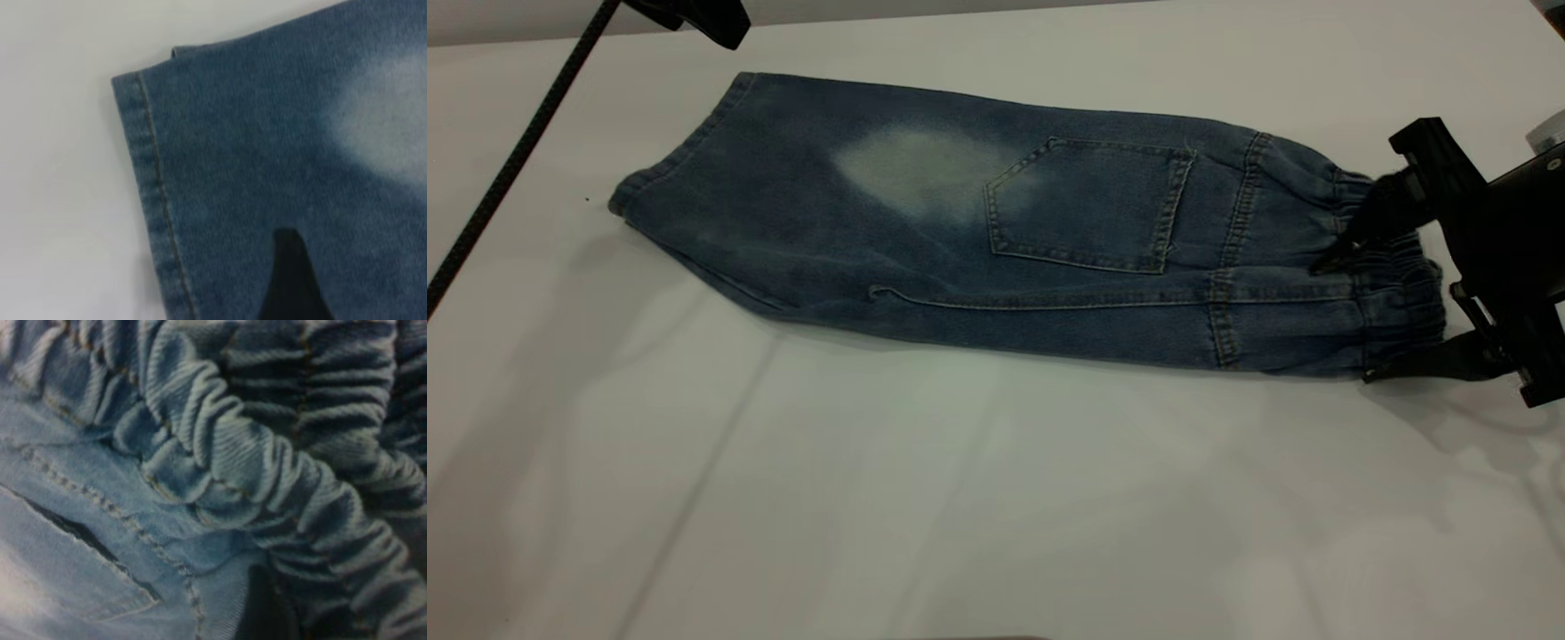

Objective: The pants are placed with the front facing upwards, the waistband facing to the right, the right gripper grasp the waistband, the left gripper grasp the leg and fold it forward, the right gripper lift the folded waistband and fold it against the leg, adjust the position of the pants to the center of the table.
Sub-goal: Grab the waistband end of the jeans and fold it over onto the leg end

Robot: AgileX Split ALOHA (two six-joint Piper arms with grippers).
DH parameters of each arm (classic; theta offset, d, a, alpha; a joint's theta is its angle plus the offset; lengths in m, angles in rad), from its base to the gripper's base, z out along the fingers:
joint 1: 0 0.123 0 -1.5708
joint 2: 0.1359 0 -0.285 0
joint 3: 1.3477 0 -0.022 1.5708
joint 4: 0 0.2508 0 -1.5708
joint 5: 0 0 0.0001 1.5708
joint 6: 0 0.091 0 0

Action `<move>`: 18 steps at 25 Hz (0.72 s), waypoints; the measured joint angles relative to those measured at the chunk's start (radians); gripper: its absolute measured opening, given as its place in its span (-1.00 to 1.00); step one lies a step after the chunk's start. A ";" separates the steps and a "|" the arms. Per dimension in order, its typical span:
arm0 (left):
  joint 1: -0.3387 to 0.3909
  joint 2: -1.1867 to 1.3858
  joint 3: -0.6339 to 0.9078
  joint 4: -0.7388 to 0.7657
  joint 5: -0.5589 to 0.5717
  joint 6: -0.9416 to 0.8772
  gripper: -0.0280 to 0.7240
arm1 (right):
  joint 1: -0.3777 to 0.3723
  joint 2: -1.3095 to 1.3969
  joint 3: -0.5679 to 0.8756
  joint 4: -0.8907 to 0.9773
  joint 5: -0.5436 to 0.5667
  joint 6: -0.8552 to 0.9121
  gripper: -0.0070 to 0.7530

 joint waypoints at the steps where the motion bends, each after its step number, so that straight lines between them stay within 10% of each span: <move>1: 0.000 0.002 0.000 -0.001 0.010 0.000 0.25 | 0.000 0.000 -0.001 0.000 -0.001 0.006 0.07; 5: -0.037 0.035 0.000 -0.001 0.064 0.000 0.25 | 0.000 0.000 -0.007 0.000 0.003 0.002 -0.77; 18: -0.329 0.188 0.000 -0.040 0.044 0.000 0.25 | -0.003 -0.128 -0.150 -0.005 0.143 -0.454 -0.83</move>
